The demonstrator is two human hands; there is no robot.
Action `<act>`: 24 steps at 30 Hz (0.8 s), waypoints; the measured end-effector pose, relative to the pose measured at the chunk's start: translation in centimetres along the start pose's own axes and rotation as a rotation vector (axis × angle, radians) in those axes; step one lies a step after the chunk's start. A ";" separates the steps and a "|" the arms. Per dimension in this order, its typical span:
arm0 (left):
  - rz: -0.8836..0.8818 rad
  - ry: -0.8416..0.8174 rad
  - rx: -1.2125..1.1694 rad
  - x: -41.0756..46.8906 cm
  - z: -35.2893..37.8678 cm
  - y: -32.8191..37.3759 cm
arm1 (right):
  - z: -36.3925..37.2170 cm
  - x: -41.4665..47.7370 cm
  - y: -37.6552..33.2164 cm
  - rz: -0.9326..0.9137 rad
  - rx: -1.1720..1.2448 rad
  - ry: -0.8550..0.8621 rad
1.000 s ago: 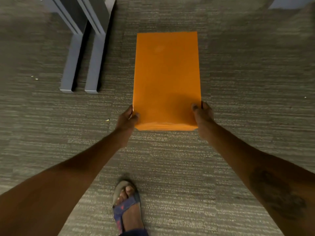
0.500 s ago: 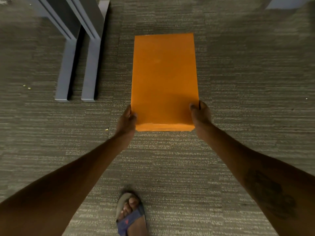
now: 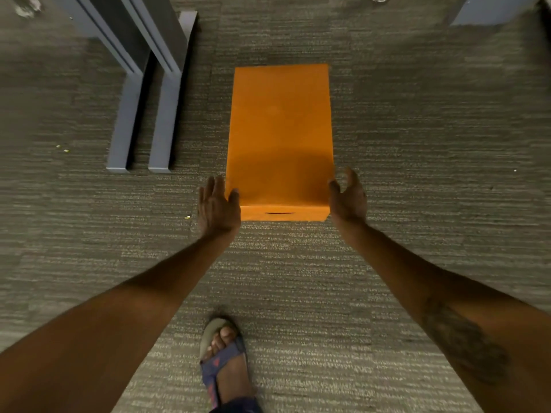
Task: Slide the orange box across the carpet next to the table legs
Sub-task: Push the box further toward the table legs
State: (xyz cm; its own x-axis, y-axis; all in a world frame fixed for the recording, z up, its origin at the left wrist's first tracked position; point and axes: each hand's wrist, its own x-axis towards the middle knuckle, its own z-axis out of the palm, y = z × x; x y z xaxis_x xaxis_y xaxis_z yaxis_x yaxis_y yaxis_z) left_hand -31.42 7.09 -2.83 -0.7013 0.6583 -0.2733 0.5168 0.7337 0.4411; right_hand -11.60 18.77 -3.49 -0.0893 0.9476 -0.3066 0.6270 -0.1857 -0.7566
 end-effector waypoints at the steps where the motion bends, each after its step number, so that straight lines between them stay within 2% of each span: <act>1: 0.001 0.012 0.028 -0.5 -0.1 0.0 | -0.4 -0.3 0.1 -0.030 -0.036 -0.005; 4: -0.028 0.017 0.036 -1.5 -0.4 0.3 | -1.4 -1.1 0.2 -0.095 -0.100 -0.021; 8: -0.041 -0.001 0.018 -1.7 -0.6 0.3 | -1.5 -1.2 0.1 -0.094 -0.131 -0.044; 17: -0.017 -0.012 -0.062 0.9 0.2 -0.4 | 1.0 0.3 0.1 -0.063 -0.063 -0.019; 24: -0.130 0.003 -0.243 3.2 1.5 -0.3 | 2.7 1.8 0.4 -0.017 0.013 -0.003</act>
State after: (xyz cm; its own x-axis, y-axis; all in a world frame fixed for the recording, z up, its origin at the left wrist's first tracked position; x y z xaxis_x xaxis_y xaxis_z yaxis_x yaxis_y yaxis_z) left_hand -33.10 9.26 -5.15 -0.7559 0.5602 -0.3388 0.2896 0.7502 0.5944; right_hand -13.64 19.70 -5.94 -0.1025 0.9499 -0.2953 0.6150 -0.1728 -0.7693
